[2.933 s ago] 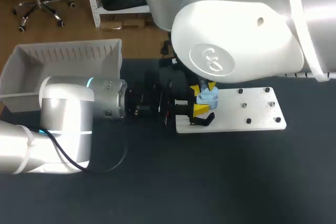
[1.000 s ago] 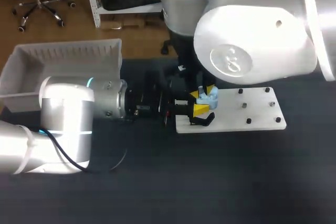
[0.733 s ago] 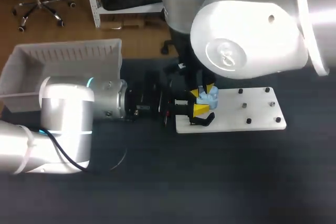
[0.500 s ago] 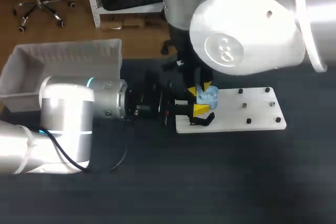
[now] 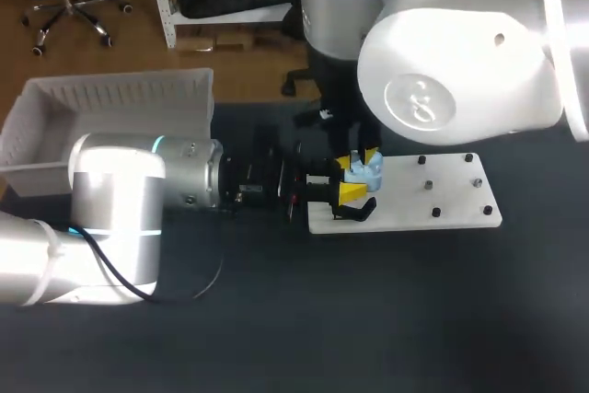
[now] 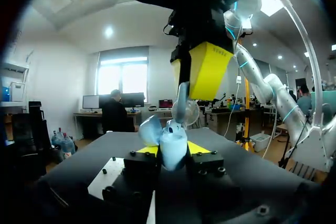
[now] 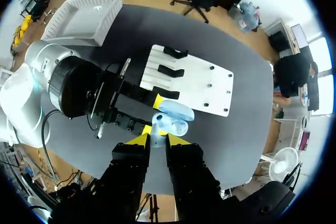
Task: Pick up each earbud case from the left stands, insert the matching earbuds, close the lid, and place the case in the box.
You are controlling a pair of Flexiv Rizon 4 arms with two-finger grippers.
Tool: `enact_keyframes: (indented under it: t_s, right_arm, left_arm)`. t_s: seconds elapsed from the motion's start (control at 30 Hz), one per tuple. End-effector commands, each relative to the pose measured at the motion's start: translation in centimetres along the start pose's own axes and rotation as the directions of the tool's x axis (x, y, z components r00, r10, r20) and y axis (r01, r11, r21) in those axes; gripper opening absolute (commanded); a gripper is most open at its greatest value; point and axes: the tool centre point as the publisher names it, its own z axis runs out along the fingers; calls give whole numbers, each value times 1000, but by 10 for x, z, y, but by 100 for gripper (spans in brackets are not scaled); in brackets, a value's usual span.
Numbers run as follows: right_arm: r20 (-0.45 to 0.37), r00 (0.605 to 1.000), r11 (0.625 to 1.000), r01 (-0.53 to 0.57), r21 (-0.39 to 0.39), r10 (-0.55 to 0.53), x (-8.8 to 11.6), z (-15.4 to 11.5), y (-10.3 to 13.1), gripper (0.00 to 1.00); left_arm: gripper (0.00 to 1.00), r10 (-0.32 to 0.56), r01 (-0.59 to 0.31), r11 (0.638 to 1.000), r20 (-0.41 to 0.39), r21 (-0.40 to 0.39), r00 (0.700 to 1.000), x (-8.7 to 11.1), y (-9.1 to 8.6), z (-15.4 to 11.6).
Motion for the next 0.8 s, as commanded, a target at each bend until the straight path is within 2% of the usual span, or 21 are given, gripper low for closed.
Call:
enact_keyframes:
  t_s: [0.03, 0.8]
  right_arm:
    - [5, 1000, 1000, -3, 5, 3, 0, 1, 1, 0]
    - [-7, 1000, 1000, -12, 19, 12, -4, 11, -1, 0]
  left_arm:
    - [0, -1, 1, 1000, -2, 2, 1000, 0, 1, 0]
    - [0, -1, 1, 1000, -2, 2, 1000, 0, 1, 0]
